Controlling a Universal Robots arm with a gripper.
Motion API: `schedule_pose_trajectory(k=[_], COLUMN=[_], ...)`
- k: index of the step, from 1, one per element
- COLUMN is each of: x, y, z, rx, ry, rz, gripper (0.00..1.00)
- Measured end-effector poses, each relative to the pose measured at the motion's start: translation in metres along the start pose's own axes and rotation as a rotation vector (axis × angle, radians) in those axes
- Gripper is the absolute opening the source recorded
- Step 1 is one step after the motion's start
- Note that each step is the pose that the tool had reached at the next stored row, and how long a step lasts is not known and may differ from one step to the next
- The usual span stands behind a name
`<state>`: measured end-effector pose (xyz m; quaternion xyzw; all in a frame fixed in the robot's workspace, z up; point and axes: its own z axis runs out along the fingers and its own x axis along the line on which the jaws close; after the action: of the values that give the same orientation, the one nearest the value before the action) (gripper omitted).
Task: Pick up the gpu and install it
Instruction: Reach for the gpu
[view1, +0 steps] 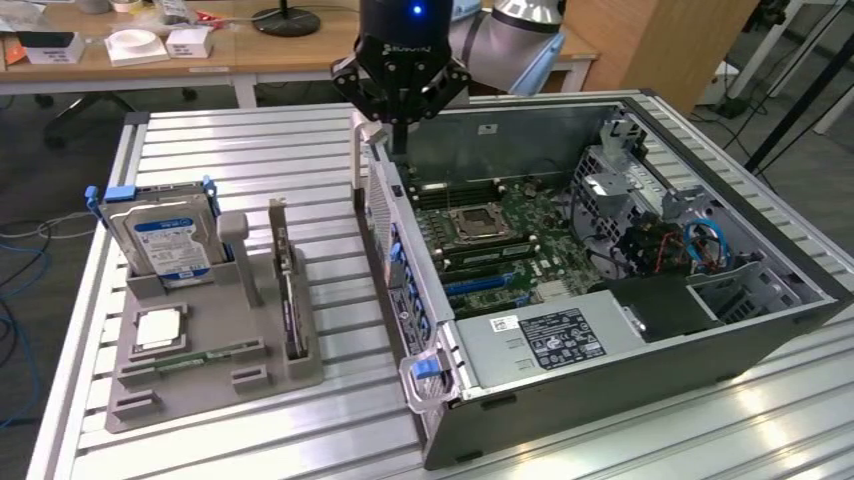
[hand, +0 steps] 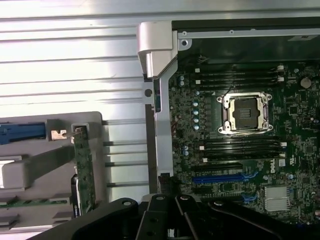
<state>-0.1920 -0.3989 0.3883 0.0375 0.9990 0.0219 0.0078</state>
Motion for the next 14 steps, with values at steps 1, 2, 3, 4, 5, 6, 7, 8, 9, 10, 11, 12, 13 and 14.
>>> schedule_pose_trajectory(k=[1,2,3,4,5,6,7,8,9,10,11,12,13,14], x=[0.001,0.001,0.002,0.002,0.003,0.004,0.004,0.005,0.006,0.007,0.008,0.009,0.010,0.011], y=[0.0000,-0.0001,-0.0001,-0.0002,-0.0003,-0.0003,-0.0003,-0.0004,-0.0005,-0.0006,-0.0006,-0.0007,-0.0008,-0.0009], z=[0.0001,0.0002,0.0003,0.0002,0.0003,0.0004,0.0006,0.0006,0.0007,0.0008,0.0010,0.0010,0.0011,0.0012], rx=[-0.0001,-0.0002,-0.0001,0.0001,0.0001,0.0000,-0.0001,0.0000,0.0001,0.0000,0.0000,0.0000,0.0000,0.0000], ry=[-0.0001,-0.0001,-0.0001,0.0001,0.0000,0.0000,-0.0001,0.0001,0.0001,0.0000,0.0000,0.0000,0.0000,0.0000], rz=[0.000,0.000,0.000,0.000,0.000,0.000,0.000,0.000,0.000,0.000,0.000,0.000,0.000,0.000], gripper=[0.11,0.11,0.11,0.11,0.11,0.11,0.11,0.11,0.11,0.11,0.11,0.11,0.11,0.11])
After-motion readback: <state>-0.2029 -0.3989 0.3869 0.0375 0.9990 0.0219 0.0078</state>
